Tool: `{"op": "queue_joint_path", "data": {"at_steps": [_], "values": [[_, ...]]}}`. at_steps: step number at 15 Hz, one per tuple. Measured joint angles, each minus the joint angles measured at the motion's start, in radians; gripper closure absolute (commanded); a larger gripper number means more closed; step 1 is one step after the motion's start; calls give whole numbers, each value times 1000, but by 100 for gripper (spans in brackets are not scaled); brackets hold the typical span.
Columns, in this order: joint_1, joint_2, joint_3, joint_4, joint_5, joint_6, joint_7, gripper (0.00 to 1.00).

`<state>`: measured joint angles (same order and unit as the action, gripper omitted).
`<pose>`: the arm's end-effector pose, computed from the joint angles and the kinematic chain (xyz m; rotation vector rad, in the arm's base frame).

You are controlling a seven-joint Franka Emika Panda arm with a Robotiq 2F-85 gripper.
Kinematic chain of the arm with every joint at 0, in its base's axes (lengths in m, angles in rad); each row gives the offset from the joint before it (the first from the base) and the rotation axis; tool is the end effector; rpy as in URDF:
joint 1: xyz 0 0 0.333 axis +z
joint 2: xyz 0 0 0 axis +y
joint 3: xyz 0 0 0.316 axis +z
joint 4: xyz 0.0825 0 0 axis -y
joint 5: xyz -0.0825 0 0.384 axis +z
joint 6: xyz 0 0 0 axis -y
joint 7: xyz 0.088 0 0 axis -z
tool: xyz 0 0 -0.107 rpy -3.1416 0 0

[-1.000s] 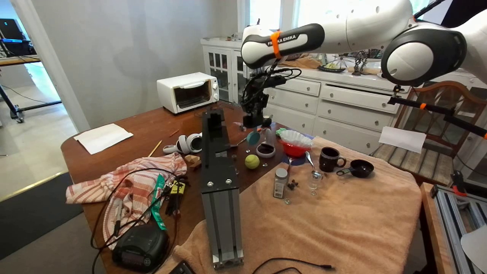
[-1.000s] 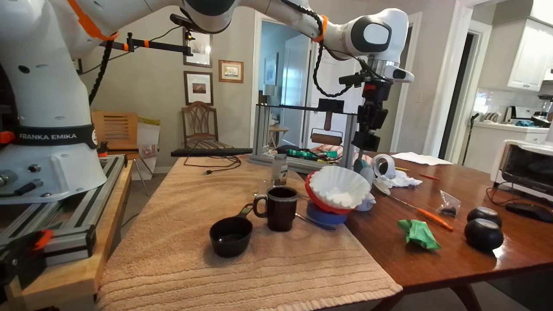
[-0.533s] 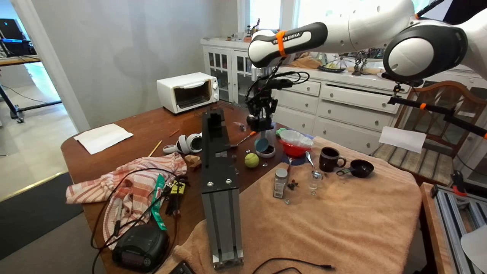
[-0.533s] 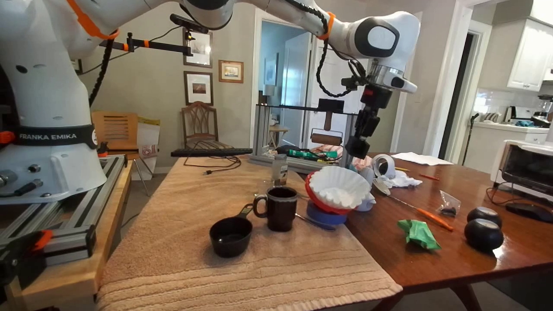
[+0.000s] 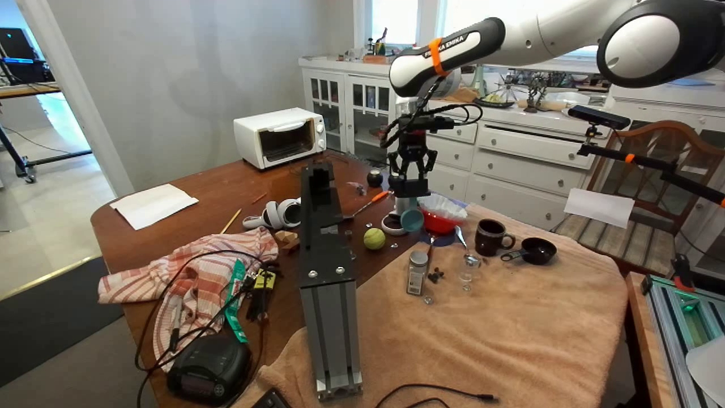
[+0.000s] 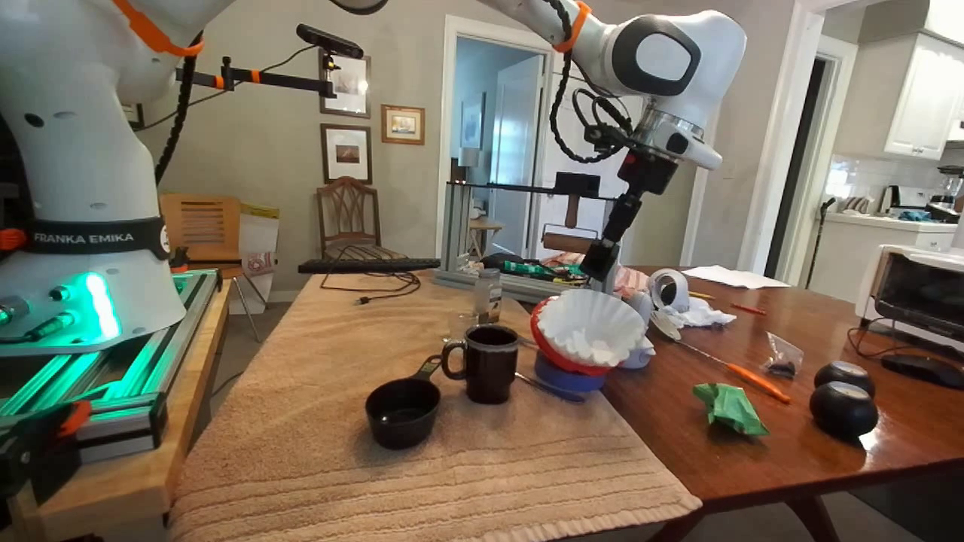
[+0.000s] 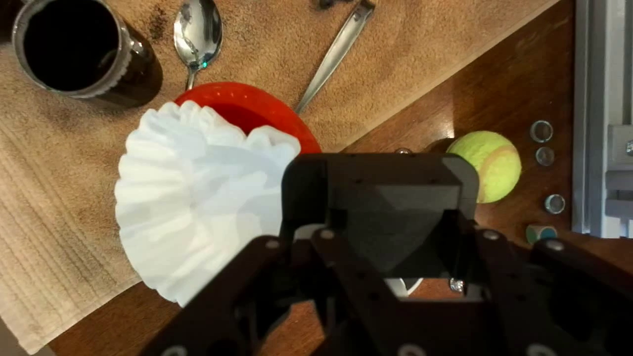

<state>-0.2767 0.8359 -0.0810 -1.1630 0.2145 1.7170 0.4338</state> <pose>0.6948 -0.2216 0.2741 -2.7237 1.2074 0.4267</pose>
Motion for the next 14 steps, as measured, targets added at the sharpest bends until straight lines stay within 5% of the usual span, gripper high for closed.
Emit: {"op": "queue_joint_path", "data": {"at_steps": [1,9,14], "values": [[2,1,-3,2,0,0,0,78],[4,12,1,13,100,-134,86,78],[20,14,-12,12,178,-121,320,78]]}}
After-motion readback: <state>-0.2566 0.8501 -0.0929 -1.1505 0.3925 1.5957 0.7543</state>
